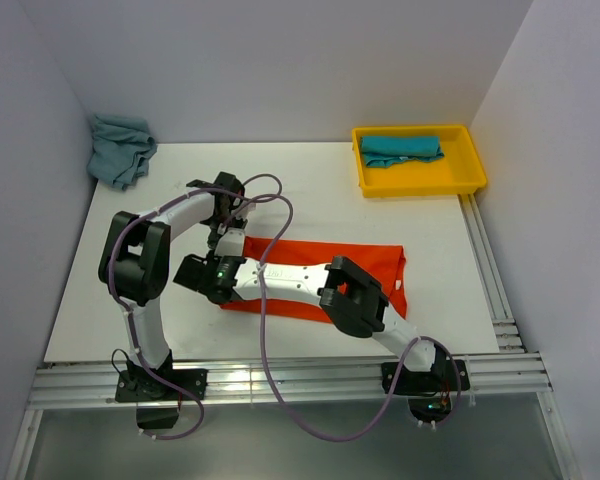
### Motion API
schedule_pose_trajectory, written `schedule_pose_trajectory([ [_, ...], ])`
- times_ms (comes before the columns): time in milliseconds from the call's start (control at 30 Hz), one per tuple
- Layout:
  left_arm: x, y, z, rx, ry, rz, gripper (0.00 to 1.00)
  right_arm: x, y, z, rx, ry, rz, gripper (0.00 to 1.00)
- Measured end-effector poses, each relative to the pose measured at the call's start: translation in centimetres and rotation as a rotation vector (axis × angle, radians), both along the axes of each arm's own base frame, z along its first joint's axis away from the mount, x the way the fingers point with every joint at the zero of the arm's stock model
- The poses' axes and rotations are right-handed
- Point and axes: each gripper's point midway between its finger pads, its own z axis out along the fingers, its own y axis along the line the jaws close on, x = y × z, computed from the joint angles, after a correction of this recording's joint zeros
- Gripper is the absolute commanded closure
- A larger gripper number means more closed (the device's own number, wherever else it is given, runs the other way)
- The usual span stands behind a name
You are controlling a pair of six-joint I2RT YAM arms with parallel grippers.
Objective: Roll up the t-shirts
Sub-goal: Roll the tshirt
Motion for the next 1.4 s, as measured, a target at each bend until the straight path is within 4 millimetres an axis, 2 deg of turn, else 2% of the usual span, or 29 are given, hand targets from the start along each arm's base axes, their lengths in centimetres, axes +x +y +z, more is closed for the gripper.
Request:
schedule_pose_trajectory([
  [167, 0.0, 0.0, 0.0, 0.004, 0.001, -0.001, 1.0, -0.1, -0.5, 0.1, -0.029, -0.01, 0.0, 0.57],
  [300, -0.1, 0.0, -0.1, 0.006, 0.001, -0.002, 1.0, 0.0, -0.4, 1.0, -0.034, -0.029, -0.006, 0.57],
  [667, -0.2, -0.1, -0.1, 0.008, 0.003, -0.006, 1.0, -0.1, -0.3, 1.1, -0.039, -0.035, 0.008, 0.57],
  [767, -0.2, -0.1, -0.1, 0.008, 0.002, -0.006, 1.0, -0.1, -0.1, 0.6, -0.041, -0.03, 0.014, 0.58],
  [1033, -0.2, -0.2, 0.1, 0.009, 0.005, -0.008, 1.0, -0.4, -0.1, -2.6, -0.066, 0.001, 0.013, 0.58],
  [1400, -0.3, -0.3, 0.1, 0.01, 0.007, -0.011, 1.0, -0.6, -0.1, -2.8, -0.032, 0.013, -0.013, 0.57],
])
